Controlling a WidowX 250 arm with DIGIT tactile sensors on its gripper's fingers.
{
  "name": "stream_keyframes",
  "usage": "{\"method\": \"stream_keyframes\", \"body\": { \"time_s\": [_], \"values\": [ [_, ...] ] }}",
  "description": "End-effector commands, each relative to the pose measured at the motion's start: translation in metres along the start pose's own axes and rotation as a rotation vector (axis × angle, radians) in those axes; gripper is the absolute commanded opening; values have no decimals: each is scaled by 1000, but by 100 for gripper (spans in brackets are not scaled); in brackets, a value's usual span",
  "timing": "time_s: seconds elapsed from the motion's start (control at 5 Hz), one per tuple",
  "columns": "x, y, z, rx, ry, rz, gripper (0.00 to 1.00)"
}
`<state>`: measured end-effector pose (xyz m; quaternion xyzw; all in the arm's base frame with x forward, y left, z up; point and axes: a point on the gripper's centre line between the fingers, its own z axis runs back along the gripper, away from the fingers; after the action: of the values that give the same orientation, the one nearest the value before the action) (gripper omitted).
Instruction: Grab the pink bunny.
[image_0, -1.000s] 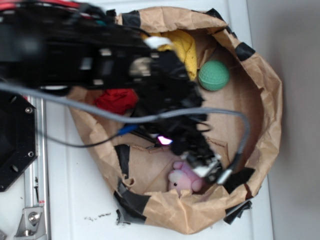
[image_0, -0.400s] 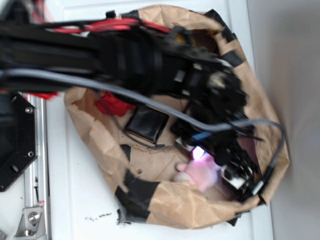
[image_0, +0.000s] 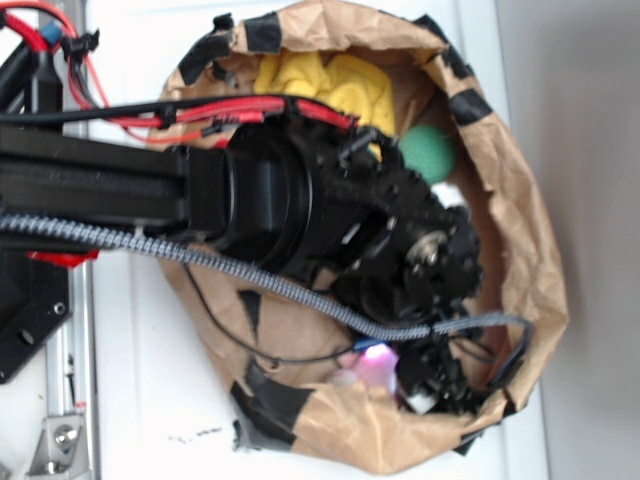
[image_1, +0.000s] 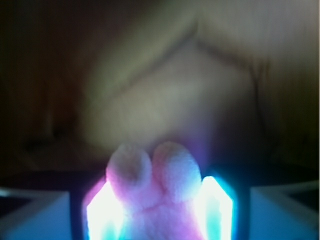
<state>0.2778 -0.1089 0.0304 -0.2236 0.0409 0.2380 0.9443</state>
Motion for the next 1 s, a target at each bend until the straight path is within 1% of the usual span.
{"method": "stream_keyframes", "body": {
  "time_s": [0.0,0.2,0.4,0.6,0.8],
  "values": [
    [-13,21,73,-18,-141,-97,0],
    [-4,32,117,15,-228,-143,0],
    [21,28,146,-35,-291,-336,0],
    [23,14,157,154,-368,-488,0],
    [21,15,154,269,-389,-544,0]
  ]
}}
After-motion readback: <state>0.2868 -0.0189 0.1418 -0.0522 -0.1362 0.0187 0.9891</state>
